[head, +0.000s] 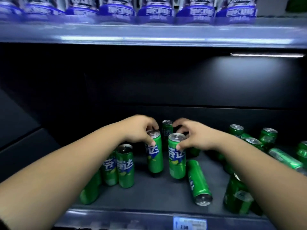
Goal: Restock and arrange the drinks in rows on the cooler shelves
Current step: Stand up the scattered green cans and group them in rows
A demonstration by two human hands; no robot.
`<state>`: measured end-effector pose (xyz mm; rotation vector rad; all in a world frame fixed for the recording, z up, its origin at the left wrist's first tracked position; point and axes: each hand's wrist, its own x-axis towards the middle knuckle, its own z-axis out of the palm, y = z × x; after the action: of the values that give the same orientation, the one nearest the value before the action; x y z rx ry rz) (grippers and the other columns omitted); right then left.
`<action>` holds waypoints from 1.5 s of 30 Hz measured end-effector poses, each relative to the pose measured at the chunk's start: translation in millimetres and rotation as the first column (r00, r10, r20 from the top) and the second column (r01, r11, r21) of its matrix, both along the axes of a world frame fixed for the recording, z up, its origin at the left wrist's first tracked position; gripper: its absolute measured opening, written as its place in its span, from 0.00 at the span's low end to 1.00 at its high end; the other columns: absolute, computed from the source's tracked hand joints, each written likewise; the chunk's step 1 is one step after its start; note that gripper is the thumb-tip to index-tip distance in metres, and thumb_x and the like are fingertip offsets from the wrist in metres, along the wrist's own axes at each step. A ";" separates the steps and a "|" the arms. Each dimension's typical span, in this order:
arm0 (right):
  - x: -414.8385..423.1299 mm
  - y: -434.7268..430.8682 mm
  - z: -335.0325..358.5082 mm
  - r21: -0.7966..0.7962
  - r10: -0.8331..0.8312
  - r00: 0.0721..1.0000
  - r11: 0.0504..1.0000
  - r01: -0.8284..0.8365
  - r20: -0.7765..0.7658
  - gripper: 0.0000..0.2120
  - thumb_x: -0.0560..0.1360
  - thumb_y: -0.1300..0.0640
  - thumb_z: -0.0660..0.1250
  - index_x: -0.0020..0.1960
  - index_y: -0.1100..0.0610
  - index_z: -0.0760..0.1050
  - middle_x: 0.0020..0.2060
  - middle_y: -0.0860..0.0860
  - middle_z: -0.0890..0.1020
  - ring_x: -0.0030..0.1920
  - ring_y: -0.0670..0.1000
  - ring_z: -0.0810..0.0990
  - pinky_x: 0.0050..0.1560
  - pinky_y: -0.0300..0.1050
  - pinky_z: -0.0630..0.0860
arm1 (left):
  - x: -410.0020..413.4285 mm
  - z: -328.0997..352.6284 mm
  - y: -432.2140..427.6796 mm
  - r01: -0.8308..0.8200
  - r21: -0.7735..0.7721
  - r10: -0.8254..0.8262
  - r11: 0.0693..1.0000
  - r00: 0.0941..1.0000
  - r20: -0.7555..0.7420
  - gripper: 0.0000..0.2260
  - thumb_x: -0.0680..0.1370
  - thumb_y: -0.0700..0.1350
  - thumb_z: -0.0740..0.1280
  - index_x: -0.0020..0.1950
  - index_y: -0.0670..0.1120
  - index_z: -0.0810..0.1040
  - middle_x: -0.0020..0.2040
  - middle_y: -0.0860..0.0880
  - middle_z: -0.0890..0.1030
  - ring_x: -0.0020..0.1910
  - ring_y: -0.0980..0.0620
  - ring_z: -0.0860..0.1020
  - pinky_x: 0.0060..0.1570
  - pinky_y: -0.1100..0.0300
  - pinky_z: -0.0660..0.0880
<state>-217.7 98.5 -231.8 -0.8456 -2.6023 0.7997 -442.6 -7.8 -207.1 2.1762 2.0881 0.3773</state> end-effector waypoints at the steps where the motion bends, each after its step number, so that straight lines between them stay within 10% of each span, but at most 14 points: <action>1: -0.2 -8.7 1.9 -0.036 0.007 1.000 0.999 -0.008 -0.026 0.34 0.66 0.63 0.80 0.66 0.51 0.68 0.55 0.54 0.83 0.51 0.53 0.84 0.56 0.52 0.81 | -0.9 3.8 -12.2 0.014 0.001 -0.014 1.000 1.000 0.013 0.27 0.66 0.51 0.80 0.63 0.52 0.78 0.53 0.53 0.81 0.49 0.52 0.80 0.52 0.56 0.77; 12: -61.2 -106.3 -25.8 -0.136 0.116 0.989 0.983 -0.127 -0.087 0.32 0.63 0.57 0.79 0.62 0.44 0.70 0.56 0.51 0.82 0.51 0.54 0.83 0.58 0.59 0.80 | -47.0 -6.5 -119.9 0.014 -0.036 -0.014 0.999 1.000 -0.002 0.23 0.65 0.53 0.80 0.58 0.55 0.79 0.48 0.56 0.81 0.46 0.55 0.80 0.48 0.57 0.77; 22: -101.7 -139.3 -54.1 0.002 0.011 0.998 1.000 -0.011 -0.057 0.27 0.70 0.62 0.77 0.66 0.52 0.74 0.63 0.48 0.78 0.64 0.46 0.75 0.64 0.42 0.72 | -90.6 -42.4 -144.0 -0.051 0.013 0.051 0.999 0.999 0.002 0.24 0.65 0.54 0.80 0.59 0.55 0.79 0.51 0.54 0.81 0.48 0.53 0.78 0.49 0.59 0.75; 30: -110.9 -147.3 -58.4 0.209 -0.076 0.991 0.973 0.097 -0.107 0.19 0.67 0.49 0.80 0.55 0.49 0.80 0.52 0.50 0.77 0.52 0.48 0.77 0.54 0.35 0.71 | -93.7 -51.2 -136.6 -0.053 0.029 0.053 0.998 0.999 0.001 0.24 0.65 0.58 0.78 0.58 0.55 0.80 0.51 0.54 0.82 0.50 0.52 0.78 0.53 0.57 0.76; 45: -112.4 -143.0 -66.0 -0.035 -0.095 0.974 0.995 0.090 -0.205 0.26 0.60 0.43 0.81 0.49 0.47 0.70 0.51 0.51 0.76 0.44 0.47 0.74 0.44 0.42 0.75 | -111.3 -52.2 -134.4 0.034 0.071 -0.052 0.997 0.961 0.271 0.15 0.69 0.53 0.78 0.53 0.55 0.81 0.52 0.57 0.82 0.52 0.60 0.79 0.57 0.61 0.75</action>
<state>-330.1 -44.5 -297.9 -0.8358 -2.3589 0.8479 -553.9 -142.2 -259.3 2.0612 1.9023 0.7066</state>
